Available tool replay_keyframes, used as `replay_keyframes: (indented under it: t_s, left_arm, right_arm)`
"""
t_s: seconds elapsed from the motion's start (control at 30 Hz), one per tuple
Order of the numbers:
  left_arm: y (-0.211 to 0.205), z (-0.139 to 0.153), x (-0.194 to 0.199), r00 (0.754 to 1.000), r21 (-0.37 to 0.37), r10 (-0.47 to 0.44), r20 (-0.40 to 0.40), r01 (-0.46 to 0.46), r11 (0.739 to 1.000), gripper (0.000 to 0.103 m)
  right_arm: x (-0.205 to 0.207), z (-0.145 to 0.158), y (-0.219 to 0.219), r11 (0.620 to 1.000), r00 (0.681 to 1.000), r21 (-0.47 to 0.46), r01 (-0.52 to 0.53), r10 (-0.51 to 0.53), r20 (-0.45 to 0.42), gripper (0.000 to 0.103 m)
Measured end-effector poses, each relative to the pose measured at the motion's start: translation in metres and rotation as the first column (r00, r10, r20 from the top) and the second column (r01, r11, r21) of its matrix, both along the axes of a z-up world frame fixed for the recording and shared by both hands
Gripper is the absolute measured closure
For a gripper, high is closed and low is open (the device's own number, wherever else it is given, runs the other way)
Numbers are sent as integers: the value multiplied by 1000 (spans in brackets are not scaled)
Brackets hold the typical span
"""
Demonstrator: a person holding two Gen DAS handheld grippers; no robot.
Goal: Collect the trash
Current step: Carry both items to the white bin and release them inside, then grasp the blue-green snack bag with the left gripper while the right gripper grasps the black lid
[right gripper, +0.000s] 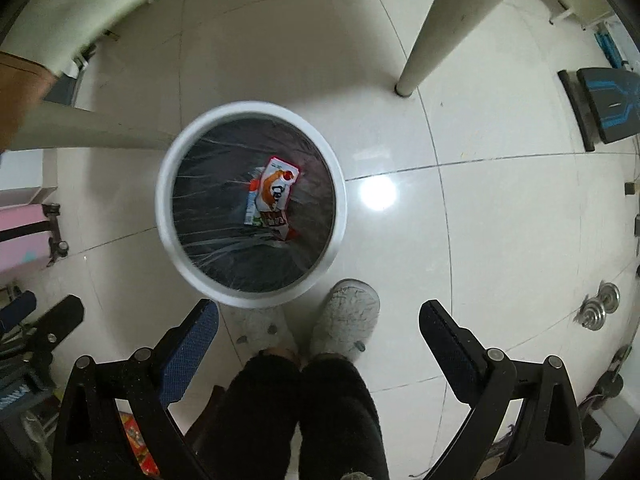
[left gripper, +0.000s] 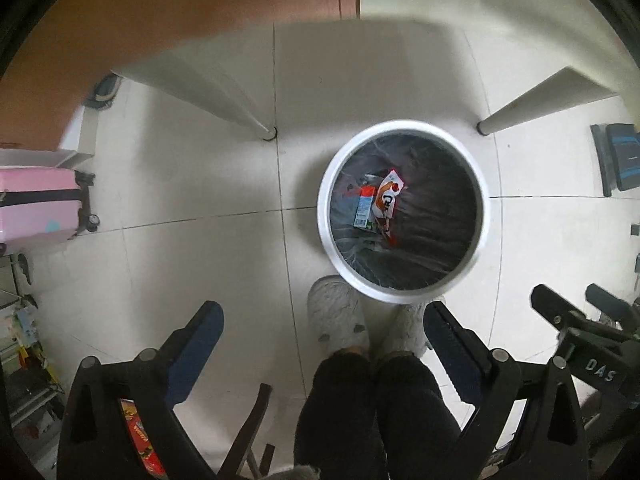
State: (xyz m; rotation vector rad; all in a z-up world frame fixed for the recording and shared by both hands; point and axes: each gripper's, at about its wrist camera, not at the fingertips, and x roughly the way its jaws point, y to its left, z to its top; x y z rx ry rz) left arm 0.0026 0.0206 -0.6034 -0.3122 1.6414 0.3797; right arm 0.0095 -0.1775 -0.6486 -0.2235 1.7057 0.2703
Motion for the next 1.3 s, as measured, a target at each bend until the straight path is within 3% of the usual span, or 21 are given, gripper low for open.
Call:
replay_keyframes:
  t_s: [0.17, 0.3, 0.43, 0.5, 0.7, 0.83, 0.9, 1.03, 1.17, 1.3]
  left_arm:
    - [7, 70, -3, 999, 16, -8, 39, 8, 1000, 1]
    - [15, 143, -16, 996, -2, 34, 86, -34, 999, 1]
    - [27, 212, -25, 989, -34, 68, 130, -64, 997, 1]
    - [30, 243, -19, 985, -6, 52, 167, -51, 999, 1]
    - [55, 325, 34, 951, 68, 27, 309, -51, 996, 1]
    - [74, 361, 92, 931, 138, -26, 365, -27, 990, 1]
    - [85, 370, 122, 925, 159, -47, 377, -15, 987, 1]
    - [98, 364, 193, 925, 157, -74, 371, 16, 987, 1]
    - [107, 344, 255, 945, 136, -89, 316, 48, 990, 1]
    - [110, 320, 294, 963, 126, -93, 254, 63, 990, 1]
  right_arm:
    - [1, 85, 2, 1000, 999, 21, -23, 22, 43, 2]
    - [-2, 150, -2, 997, 1000, 74, 24, -25, 10, 2]
    - [1, 231, 0, 990, 999, 134, 47, -47, -3, 2]
    - [10, 272, 3, 987, 998, 149, 55, -59, 26, 2]
    - [63, 383, 19, 974, 980, 210, 82, -117, 161, 1]
    - [121, 428, 22, 972, 962, 213, 97, -147, 230, 1]
    - [151, 439, 23, 973, 957, 205, 107, -157, 245, 1]
    - [219, 431, 21, 980, 952, 161, 121, -161, 262, 1]
    - [285, 397, 17, 985, 962, 116, 126, -150, 227, 1]
    - [338, 361, 19, 987, 970, 88, 134, -149, 193, 1]
